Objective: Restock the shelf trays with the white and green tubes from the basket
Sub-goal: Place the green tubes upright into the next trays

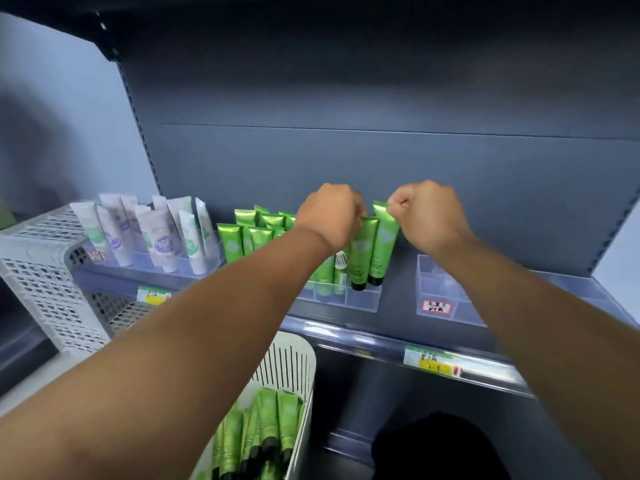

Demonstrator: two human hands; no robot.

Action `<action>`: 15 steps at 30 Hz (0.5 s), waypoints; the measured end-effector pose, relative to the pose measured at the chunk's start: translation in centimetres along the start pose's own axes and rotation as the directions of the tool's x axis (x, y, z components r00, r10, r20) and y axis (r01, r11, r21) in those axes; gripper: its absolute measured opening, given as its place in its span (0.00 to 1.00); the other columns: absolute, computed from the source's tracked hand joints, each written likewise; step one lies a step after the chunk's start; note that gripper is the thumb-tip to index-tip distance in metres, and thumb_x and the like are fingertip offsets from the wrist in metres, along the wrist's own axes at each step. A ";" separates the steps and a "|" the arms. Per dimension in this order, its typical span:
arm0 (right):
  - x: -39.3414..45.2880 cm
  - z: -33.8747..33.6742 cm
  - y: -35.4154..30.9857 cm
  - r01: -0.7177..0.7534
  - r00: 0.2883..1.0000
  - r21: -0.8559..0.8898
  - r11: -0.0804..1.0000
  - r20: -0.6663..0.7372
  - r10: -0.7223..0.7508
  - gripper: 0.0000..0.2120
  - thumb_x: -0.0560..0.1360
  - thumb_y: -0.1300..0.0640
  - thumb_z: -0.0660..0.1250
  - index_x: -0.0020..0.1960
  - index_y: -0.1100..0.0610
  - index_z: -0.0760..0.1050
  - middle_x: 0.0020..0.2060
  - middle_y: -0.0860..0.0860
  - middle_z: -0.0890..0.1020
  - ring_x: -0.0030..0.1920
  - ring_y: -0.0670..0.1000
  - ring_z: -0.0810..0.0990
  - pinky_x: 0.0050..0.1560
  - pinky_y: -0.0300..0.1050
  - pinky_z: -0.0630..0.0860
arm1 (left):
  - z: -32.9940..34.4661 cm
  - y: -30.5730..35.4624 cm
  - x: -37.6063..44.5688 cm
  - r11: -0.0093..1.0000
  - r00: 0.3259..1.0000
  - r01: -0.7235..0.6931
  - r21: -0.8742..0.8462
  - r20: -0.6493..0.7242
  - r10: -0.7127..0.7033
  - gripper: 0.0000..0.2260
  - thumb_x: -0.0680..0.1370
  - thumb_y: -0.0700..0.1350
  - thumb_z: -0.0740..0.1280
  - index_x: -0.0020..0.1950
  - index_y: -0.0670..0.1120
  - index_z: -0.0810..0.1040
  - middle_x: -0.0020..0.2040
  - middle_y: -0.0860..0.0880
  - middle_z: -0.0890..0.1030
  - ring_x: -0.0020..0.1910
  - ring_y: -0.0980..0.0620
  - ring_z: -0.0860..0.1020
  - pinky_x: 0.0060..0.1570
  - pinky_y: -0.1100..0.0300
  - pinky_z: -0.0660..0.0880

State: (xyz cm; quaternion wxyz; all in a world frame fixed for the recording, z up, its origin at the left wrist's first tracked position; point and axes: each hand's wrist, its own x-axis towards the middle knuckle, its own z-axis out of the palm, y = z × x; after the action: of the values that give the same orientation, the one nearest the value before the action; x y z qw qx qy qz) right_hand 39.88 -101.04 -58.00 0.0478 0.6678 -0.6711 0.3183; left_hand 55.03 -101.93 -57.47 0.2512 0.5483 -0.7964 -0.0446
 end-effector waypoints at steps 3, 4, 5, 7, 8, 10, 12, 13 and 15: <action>1.1 0.9 1.0 0.003 1.000 0.021 1.000 0.012 -0.004 0.09 0.72 0.63 0.63 0.45 0.59 0.82 0.42 0.58 0.84 0.46 0.61 0.80 0.48 0.51 0.78 | 1.2 0.6 1.6 1.000 0.999 0.016 0.014 0.032 -0.017 0.11 0.75 0.41 0.66 0.55 0.51 0.82 0.55 0.44 0.82 0.55 0.40 0.78 0.54 0.55 0.75; 1.4 1.3 1.4 0.004 1.000 0.030 1.000 0.016 -0.004 0.09 0.72 0.63 0.63 0.45 0.59 0.82 0.41 0.58 0.84 0.46 0.61 0.80 0.48 0.51 0.78 | 1.7 0.7 2.1 1.000 0.999 0.015 0.023 0.045 -0.016 0.11 0.75 0.41 0.65 0.55 0.51 0.82 0.56 0.44 0.82 0.56 0.40 0.78 0.55 0.55 0.75; 1.7 1.7 1.8 0.002 1.000 0.035 0.999 0.019 -0.003 0.08 0.72 0.63 0.63 0.45 0.60 0.81 0.41 0.59 0.84 0.46 0.61 0.80 0.47 0.51 0.78 | 2.2 0.7 2.5 0.999 0.998 0.014 0.034 0.057 -0.016 0.11 0.76 0.41 0.65 0.55 0.51 0.81 0.56 0.44 0.81 0.56 0.40 0.78 0.54 0.55 0.74; 2.1 2.6 2.4 -0.004 1.000 0.041 0.999 0.030 0.003 0.08 0.73 0.63 0.63 0.45 0.59 0.81 0.41 0.59 0.84 0.46 0.61 0.80 0.47 0.51 0.78 | 3.1 0.6 3.1 0.998 0.997 0.016 0.062 0.072 -0.020 0.11 0.76 0.41 0.65 0.56 0.51 0.81 0.56 0.43 0.81 0.56 0.40 0.78 0.53 0.55 0.74; 2.2 3.0 2.6 -0.007 0.999 0.051 0.999 0.043 0.005 0.09 0.73 0.62 0.63 0.45 0.59 0.82 0.42 0.59 0.84 0.46 0.61 0.80 0.48 0.51 0.78 | 3.5 0.5 3.3 0.997 0.997 0.017 0.079 0.080 -0.023 0.11 0.76 0.41 0.65 0.56 0.50 0.81 0.56 0.43 0.81 0.56 0.40 0.78 0.53 0.55 0.74; 2.4 3.9 3.0 -0.013 0.997 0.075 0.997 0.077 0.007 0.09 0.74 0.62 0.63 0.47 0.59 0.82 0.43 0.59 0.84 0.47 0.60 0.80 0.49 0.50 0.78 | 4.3 0.3 3.6 0.993 0.995 0.017 0.113 0.096 -0.028 0.11 0.77 0.41 0.65 0.57 0.50 0.81 0.57 0.43 0.80 0.57 0.40 0.78 0.54 0.55 0.73; 2.5 5.0 3.3 -0.006 0.994 0.074 0.997 0.109 -0.002 0.08 0.74 0.62 0.63 0.45 0.60 0.82 0.42 0.59 0.84 0.46 0.61 0.80 0.48 0.50 0.78 | 5.0 -0.1 3.7 0.990 0.992 0.021 0.143 0.118 -0.038 0.12 0.77 0.41 0.64 0.58 0.50 0.80 0.58 0.43 0.80 0.57 0.40 0.78 0.54 0.56 0.73; 2.5 5.5 3.5 -0.007 0.992 0.064 0.998 0.130 -0.002 0.08 0.73 0.62 0.63 0.43 0.61 0.81 0.40 0.60 0.83 0.44 0.61 0.80 0.45 0.49 0.78 | 5.3 -0.2 3.8 0.987 0.990 0.024 0.159 0.130 -0.045 0.12 0.78 0.41 0.63 0.58 0.50 0.80 0.58 0.42 0.80 0.57 0.40 0.78 0.54 0.55 0.73; 2.3 6.5 3.7 -0.013 0.982 0.037 0.999 0.187 0.006 0.09 0.72 0.63 0.62 0.34 0.61 0.75 0.33 0.60 0.79 0.38 0.61 0.75 0.38 0.46 0.73 | 6.0 -0.5 3.8 0.980 0.988 0.015 0.200 0.149 -0.046 0.12 0.78 0.40 0.62 0.59 0.48 0.80 0.58 0.42 0.80 0.57 0.41 0.78 0.52 0.55 0.73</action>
State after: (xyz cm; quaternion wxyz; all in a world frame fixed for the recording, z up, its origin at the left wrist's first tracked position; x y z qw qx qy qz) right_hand 38.55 -106.57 -63.42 -0.0296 0.6924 -0.6696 0.2671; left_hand 51.76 -106.77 -61.49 0.1330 0.5778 -0.8052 -0.0108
